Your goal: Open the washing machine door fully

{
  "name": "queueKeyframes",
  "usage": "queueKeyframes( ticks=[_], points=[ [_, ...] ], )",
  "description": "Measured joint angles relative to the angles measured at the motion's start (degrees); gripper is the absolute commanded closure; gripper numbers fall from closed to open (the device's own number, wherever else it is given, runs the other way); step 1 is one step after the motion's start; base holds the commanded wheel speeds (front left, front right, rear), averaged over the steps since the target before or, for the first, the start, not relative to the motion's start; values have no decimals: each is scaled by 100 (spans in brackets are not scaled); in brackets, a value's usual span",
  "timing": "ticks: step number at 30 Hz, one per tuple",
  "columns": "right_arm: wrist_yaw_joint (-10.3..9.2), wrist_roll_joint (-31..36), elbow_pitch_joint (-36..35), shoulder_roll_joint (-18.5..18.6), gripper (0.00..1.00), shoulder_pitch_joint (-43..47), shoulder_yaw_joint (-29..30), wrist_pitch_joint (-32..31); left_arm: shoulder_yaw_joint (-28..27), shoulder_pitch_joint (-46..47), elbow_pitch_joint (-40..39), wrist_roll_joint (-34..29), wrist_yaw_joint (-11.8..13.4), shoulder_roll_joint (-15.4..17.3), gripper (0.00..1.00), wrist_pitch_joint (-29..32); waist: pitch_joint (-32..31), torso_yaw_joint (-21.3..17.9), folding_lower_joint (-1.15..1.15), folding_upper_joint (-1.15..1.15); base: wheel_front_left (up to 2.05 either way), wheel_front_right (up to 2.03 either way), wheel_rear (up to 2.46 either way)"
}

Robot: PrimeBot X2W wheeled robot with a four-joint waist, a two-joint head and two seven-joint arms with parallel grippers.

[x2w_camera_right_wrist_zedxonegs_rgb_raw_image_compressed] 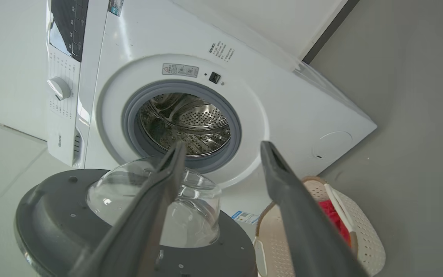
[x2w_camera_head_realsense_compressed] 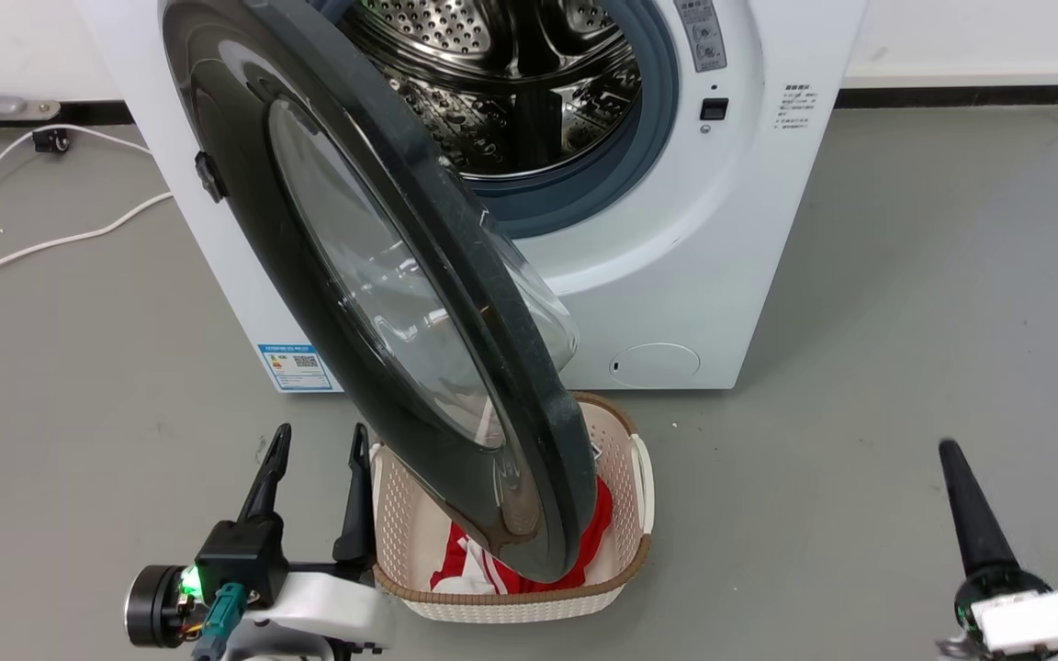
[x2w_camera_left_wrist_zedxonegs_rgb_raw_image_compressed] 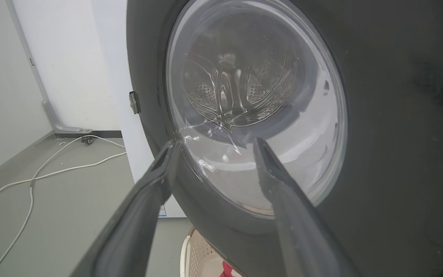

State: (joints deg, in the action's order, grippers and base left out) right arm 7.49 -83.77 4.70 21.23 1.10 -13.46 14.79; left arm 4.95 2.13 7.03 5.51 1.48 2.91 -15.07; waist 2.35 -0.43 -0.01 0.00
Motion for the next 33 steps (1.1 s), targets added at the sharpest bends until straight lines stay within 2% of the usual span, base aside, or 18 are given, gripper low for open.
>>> queueKeyframes(
  ticks=[3, 10, 14, 18, 23, 33],
  points=[
    [0, 1074, 194, -271, 0, 145, 521, 19, -54, -39, 31, -16, -30, 1, 0, 0, -34, -25, 0, 0, 0, 0, 0],
    [1, 4259, -60, -1424, 0, 405, 1952, 29, -131, -62, 71, -22, -48, 0, 0, 0, -72, -54, 0, 0, 0, 0, 0],
    [1, 5782, -623, -1733, 0, 525, 2265, 29, -157, -60, 69, -23, -48, 0, 0, 0, -41, -85, 0, 0, 0, 0, 0],
    [1, 7081, -1138, -1798, 0, 664, 2210, -14, -174, -35, 63, -32, -49, 0, 0, 0, -16, -95, 0, 0, 0, 0, 0],
    [2, 7953, -1433, -1823, 0, 883, 1946, -70, -194, 4, 47, -73, -54, -1, 0, 0, -7, -90, 0, 0, 0, 0, 0],
    [2, 7919, -1237, -1825, 0, 1062, 1741, -62, -194, 4, 29, -122, -66, -1, 0, 0, -17, -79, 0, 0, 0, 0, 0]
  ],
)
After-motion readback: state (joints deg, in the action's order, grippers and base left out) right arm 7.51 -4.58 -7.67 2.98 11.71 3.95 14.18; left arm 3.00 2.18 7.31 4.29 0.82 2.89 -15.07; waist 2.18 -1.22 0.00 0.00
